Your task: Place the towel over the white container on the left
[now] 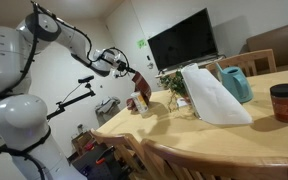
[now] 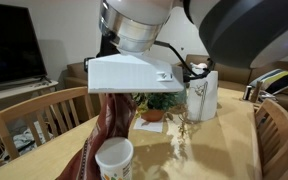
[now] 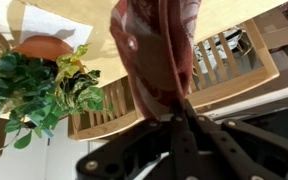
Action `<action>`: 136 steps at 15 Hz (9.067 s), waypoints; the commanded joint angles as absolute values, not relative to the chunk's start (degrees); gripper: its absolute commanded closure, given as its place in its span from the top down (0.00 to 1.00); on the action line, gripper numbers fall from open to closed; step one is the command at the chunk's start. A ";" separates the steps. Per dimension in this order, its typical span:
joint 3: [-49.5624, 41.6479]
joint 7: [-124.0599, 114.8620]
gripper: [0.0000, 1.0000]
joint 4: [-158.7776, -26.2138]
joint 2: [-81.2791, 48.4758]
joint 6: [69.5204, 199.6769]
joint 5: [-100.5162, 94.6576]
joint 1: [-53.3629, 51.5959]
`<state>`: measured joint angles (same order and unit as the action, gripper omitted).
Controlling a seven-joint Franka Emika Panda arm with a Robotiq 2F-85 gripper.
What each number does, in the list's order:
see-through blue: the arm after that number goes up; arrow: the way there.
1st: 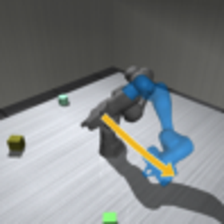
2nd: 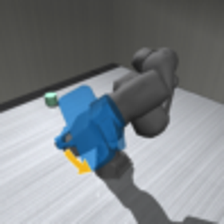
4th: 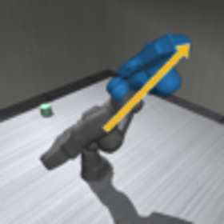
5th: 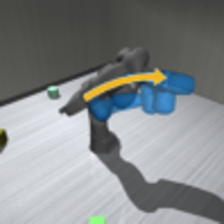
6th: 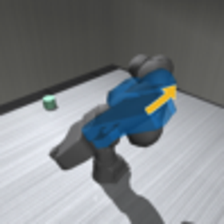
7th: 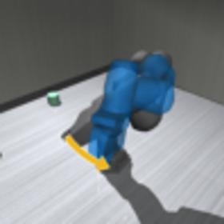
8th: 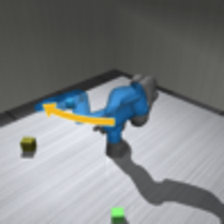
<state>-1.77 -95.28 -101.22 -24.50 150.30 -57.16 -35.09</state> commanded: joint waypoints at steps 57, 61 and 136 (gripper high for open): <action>-7.97 -125.69 0.01 -126.53 -11.75 157.01 -67.01 -30.98; -6.68 -115.03 0.29 -124.31 -14.42 157.55 -58.73 -30.58; 19.28 -53.59 1.00 -122.98 -24.09 169.58 4.84 -16.93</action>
